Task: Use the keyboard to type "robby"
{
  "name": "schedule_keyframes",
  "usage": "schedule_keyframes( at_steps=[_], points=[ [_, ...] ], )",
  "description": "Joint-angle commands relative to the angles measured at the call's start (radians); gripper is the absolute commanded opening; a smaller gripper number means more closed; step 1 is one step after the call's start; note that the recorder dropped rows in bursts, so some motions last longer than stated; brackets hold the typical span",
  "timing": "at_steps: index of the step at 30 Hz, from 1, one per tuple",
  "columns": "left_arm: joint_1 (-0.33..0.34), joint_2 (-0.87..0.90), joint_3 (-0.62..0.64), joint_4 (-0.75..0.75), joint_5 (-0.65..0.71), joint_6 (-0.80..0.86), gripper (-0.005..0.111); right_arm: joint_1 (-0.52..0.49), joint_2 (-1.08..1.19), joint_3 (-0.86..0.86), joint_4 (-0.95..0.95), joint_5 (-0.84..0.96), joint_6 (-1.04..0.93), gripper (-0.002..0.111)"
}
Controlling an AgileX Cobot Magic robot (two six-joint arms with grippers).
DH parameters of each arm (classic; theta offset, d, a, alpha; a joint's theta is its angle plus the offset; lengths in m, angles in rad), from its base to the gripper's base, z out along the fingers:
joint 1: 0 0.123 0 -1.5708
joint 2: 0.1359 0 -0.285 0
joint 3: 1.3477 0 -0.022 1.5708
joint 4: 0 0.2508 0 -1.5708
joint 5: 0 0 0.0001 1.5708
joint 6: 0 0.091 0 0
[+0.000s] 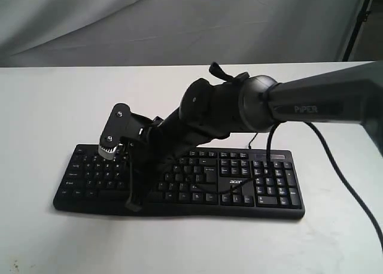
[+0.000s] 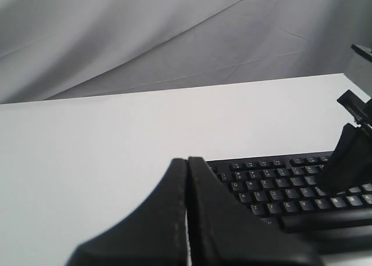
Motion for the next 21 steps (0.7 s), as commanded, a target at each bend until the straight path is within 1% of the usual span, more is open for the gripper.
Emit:
schedule_keyframes(
  at_steps=[1, 21],
  points=[
    [-0.006, -0.003, 0.004, 0.005, -0.005, -0.003, 0.0, 0.001, 0.054, -0.062, 0.016, 0.034, -0.002, 0.0],
    [-0.006, -0.003, 0.004, 0.005, -0.005, -0.003, 0.0, -0.001, 0.055, -0.069, -0.088, 0.034, 0.114, 0.0]
  ],
)
